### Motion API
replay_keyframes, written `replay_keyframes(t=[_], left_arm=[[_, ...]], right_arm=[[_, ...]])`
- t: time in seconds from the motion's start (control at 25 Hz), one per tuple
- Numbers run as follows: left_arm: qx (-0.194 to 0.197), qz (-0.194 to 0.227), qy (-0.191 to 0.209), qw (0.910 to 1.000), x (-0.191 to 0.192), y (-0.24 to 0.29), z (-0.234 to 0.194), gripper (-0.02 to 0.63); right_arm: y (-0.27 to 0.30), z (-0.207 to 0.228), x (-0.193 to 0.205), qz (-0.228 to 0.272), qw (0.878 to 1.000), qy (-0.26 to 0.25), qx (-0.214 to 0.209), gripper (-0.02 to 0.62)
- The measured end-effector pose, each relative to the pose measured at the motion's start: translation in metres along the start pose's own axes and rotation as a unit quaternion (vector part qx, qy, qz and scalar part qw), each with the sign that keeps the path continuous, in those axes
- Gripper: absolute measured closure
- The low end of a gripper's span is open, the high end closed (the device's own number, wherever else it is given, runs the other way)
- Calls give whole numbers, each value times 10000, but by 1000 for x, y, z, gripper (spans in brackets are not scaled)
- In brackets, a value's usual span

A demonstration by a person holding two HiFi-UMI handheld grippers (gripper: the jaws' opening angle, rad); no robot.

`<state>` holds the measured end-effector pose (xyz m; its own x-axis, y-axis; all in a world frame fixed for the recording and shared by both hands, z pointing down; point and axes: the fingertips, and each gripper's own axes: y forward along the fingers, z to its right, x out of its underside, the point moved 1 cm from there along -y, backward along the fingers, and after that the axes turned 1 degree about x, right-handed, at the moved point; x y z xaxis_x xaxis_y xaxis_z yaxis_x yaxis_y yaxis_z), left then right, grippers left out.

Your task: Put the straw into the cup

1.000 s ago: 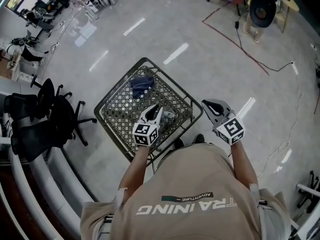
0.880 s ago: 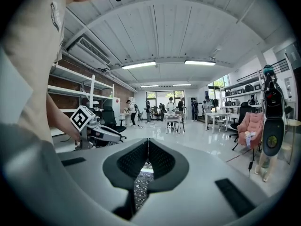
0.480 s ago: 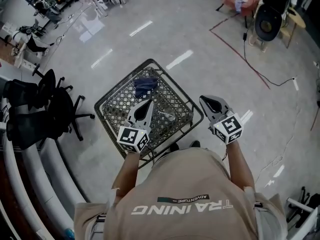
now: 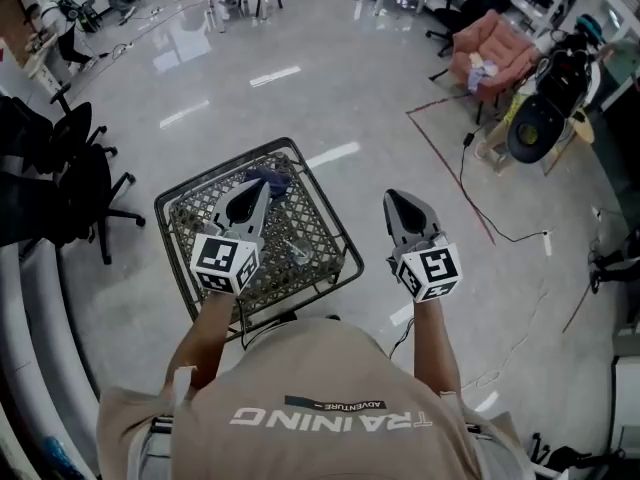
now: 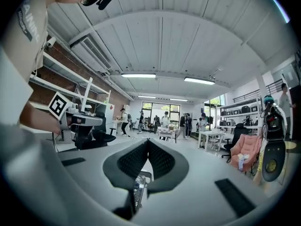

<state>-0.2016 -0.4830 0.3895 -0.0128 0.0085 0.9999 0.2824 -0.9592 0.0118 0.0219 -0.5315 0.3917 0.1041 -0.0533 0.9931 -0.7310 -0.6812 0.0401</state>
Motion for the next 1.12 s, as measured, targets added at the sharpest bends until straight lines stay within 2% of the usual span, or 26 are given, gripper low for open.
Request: replay_keyframes(t=[0.28, 0.6, 0.88, 1.12], left_arm=[[79, 214, 100, 9997, -22, 8, 1, 589], [167, -30, 47, 9998, -5, 1, 4, 589], [174, -35, -78, 9998, -2, 6, 4, 589], [161, -97, -24, 9998, 9, 5, -2, 589]], right_arm=[[-5, 1, -1, -76, 9999, -116, 60, 578], [-16, -4, 12, -181, 9997, 97, 110, 578], [-16, -1, 15, -248, 9996, 0, 126, 578], [-13, -2, 21, -165, 9997, -8, 186, 578]])
